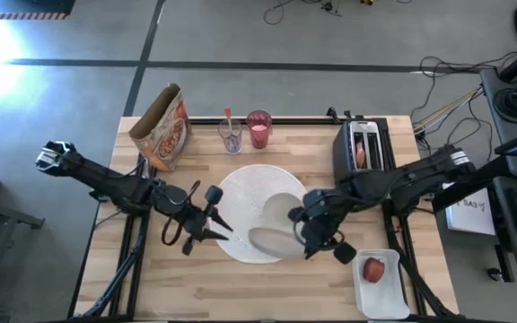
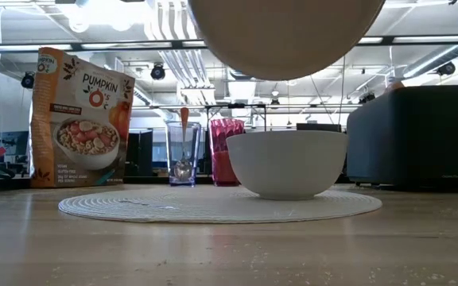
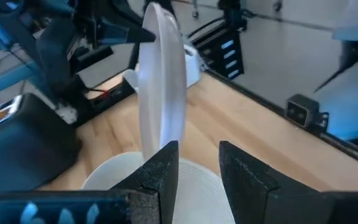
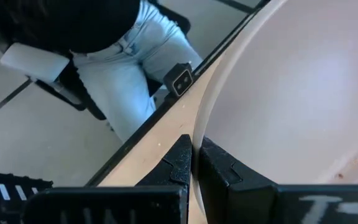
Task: Arrange a breakfast setting
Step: Put the gray plate on the white table mat
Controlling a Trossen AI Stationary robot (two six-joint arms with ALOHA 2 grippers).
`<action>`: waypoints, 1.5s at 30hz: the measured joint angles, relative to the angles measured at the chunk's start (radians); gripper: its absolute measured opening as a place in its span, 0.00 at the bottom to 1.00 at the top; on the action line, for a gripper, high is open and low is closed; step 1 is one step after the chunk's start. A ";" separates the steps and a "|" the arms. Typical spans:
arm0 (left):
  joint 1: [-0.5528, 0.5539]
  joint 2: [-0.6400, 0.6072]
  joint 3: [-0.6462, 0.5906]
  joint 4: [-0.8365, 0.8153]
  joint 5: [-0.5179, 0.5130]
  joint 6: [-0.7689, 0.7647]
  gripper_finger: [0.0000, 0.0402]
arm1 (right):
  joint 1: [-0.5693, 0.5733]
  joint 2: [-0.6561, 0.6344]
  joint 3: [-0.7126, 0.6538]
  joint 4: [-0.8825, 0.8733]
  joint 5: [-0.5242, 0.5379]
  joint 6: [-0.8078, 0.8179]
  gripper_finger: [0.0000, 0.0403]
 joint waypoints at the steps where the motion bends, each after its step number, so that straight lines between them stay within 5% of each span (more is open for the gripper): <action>1: 0.000 0.009 0.008 -0.013 0.001 0.002 0.25 | 0.000 0.013 0.007 0.003 -0.001 -0.001 0.02; 11: 0.000 0.151 0.090 -0.044 0.086 0.070 0.25 | 0.000 0.118 0.104 -0.031 -0.053 -0.032 0.02; 32: 0.001 0.221 0.099 0.095 0.201 0.069 0.24 | -0.001 0.129 0.144 -0.029 0.009 -0.089 0.02; 41: 0.001 0.223 0.099 0.088 0.207 0.051 0.05 | -0.001 0.127 0.144 -0.024 0.012 -0.088 0.02; 45: 0.001 0.223 0.099 0.080 0.215 0.042 0.05 | -0.001 0.127 0.144 -0.022 0.011 -0.062 0.02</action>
